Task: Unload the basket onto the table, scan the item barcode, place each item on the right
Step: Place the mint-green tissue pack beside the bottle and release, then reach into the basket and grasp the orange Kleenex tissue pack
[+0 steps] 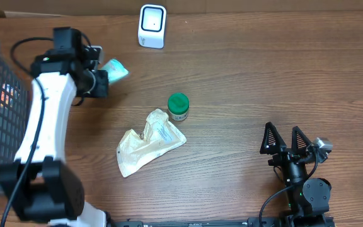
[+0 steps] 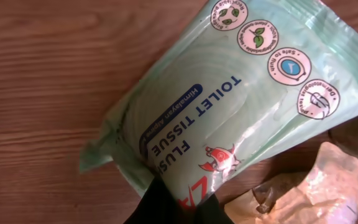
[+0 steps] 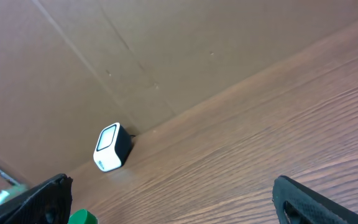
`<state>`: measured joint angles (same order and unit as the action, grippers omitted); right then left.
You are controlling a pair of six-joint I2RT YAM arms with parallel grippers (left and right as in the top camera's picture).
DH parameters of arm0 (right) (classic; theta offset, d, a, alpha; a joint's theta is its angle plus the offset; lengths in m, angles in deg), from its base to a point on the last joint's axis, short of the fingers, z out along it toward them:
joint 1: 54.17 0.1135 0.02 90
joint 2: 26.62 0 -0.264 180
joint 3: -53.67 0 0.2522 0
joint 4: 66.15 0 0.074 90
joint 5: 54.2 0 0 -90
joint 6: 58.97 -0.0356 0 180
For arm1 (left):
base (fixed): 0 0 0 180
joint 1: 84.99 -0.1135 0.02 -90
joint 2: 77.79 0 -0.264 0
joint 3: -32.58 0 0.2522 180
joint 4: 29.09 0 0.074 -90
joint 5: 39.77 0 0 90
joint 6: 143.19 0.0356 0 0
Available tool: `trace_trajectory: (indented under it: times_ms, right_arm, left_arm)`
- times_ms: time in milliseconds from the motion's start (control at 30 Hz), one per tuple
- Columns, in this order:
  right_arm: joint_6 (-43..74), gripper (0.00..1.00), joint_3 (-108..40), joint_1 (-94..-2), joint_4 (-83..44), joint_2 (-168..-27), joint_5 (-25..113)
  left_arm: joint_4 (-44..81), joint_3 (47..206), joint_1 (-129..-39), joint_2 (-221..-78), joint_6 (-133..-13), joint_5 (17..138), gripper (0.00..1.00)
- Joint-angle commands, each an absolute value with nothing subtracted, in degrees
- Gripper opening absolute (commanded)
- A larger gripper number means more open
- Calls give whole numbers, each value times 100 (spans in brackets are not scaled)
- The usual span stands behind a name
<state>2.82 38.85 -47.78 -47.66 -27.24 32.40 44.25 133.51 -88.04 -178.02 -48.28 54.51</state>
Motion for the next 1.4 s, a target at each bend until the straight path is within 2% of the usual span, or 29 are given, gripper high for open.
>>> trace_trajectory:
  times_ms: [0,233,300,333,367,400,600,900,1100,1133,1367]
  right_arm:
    - [341,100,3944,-4793,-4792,-2678,3223]
    - [341,100,3944,-4791,-4792,-2678,3223]
    - [341,100,3944,-4791,-4792,-2678,3223]
    - [341,100,3944,-4791,-4792,-2678,3223]
    - [341,100,3944,-4793,-4792,-2678,3223]
    - [341,100,3944,-4793,-4792,-2678,3223]
    - [341,100,3944,-4793,-4792,-2678,3223]
    - [341,100,3944,-4793,-4792,-2678,3223]
    - [341,100,3944,-4793,-4792,-2678,3223]
    - [341,100,3944,-4791,-4792,-2678,3223]
    - [341,100,3944,-4793,-4792,-2678,3223]
  left_arm:
    - [4418,13310,-8533,-18298,-4739,5431,4]
    - [4460,13310,-7956,-18884,-4798,5435,5]
    - [4453,13310,-7855,-18947,-4859,5438,29]
    - [4446,13310,-7818,-18956,-4916,5455,53]
    - [4442,13310,-7792,-18962,-4922,5479,86]
    - [4435,13312,-7755,-18962,-4935,5479,100]
    - [4787,13865,-7881,-18954,-5375,5479,100]
    - [7345,18260,-8769,-18951,-6179,5796,100]
    - [8114,20372,-9973,-18938,-6468,5803,99]
    - [8147,20708,-10450,-18936,-6664,5807,99]
    - [8107,20722,-12524,-19017,-7392,5840,99]
